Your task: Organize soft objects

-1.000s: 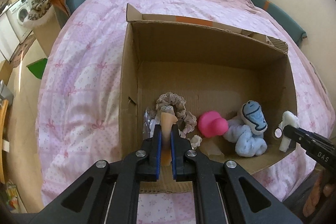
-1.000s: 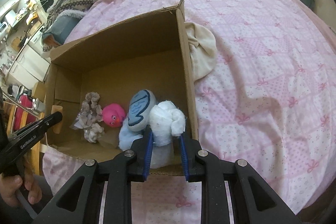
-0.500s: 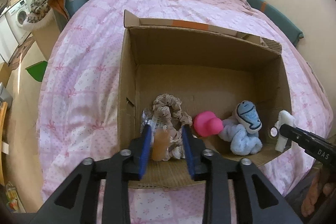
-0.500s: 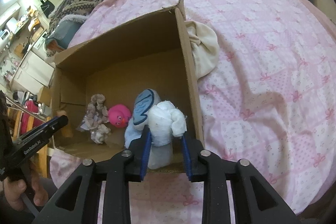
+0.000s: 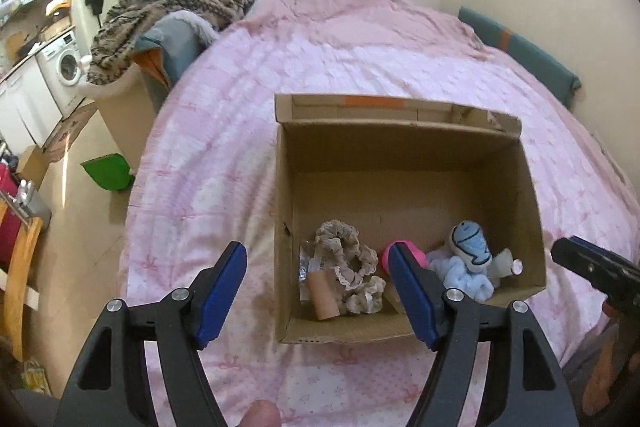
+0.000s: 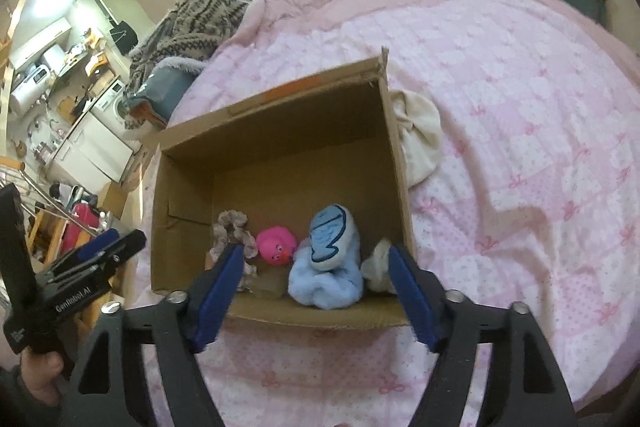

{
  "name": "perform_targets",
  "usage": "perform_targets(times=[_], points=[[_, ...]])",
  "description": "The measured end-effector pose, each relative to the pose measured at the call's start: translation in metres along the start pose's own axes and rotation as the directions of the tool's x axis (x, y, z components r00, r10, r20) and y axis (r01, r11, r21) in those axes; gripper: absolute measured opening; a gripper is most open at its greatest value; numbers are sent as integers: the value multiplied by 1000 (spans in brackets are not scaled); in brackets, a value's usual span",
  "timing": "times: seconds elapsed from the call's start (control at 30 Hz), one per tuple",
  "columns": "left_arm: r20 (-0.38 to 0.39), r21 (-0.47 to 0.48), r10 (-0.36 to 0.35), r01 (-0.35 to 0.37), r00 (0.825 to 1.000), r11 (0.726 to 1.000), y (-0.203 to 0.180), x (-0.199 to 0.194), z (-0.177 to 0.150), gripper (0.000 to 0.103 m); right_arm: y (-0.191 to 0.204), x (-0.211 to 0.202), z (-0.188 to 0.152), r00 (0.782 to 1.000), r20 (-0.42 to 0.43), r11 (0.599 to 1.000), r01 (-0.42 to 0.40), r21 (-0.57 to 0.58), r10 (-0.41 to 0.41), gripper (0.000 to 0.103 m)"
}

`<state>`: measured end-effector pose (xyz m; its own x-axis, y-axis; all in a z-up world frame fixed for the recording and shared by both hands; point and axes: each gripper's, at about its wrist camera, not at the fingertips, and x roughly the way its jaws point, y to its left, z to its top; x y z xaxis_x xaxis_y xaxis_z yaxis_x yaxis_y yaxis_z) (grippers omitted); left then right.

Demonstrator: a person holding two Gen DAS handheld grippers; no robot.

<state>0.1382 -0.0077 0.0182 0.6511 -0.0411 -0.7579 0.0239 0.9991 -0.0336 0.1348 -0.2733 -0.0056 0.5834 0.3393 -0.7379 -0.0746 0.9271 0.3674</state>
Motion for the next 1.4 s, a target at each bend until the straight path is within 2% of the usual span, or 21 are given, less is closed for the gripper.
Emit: perform_targets(times=[0.07, 0.13, 0.27, 0.5, 0.73, 0.87, 1.0, 1.1, 1.2, 1.4], points=[[4, -8, -4, 4, 1000, 1000, 2, -7, -1, 72, 4, -9, -2, 1000, 22, 1000, 0, -10, 0, 98], [11, -7, 21, -21, 1000, 1000, 2, -14, -4, 80, 6, -15, -6, 1000, 31, 1000, 1, -10, -1, 99], [24, 6, 2, -2, 1000, 1000, 2, -31, -11, 84, 9, -25, -16, 999, 42, 1000, 8, 3, -8, 101], [75, -19, 15, -14, 997, 1000, 7, -59, -30, 103, 19, -42, -36, 996, 81, 999, 41, -4, -40, 103], [74, -20, 26, -24, 997, 1000, 7, -62, -51, 103, 31, -45, -54, 992, 107, 997, 69, -40, -64, 103], [74, -17, -4, 6, 997, 1000, 3, -59, -62, 103, 38, -40, -57, 988, 121, 992, 102, -70, -93, 103], [83, -2, 4, -4, 997, 1000, -2, -56, -62, 103, 40, -29, -58, 987, 116, 989, 123, -83, -113, 103], [63, -6, -26, 26, 998, 1000, -3, -51, -62, 103, 45, -22, -59, 985, 117, 984, 142, -107, -129, 103], [36, -8, -27, 27, 999, 1000, -5, -47, -64, 103, 49, -18, -61, 983, 115, 979, 160, -124, -146, 103], [43, -21, -30, 31, 999, 999, -3, -48, -65, 103, 54, -14, -64, 982, 109, 973, 172, -153, -156, 103]])
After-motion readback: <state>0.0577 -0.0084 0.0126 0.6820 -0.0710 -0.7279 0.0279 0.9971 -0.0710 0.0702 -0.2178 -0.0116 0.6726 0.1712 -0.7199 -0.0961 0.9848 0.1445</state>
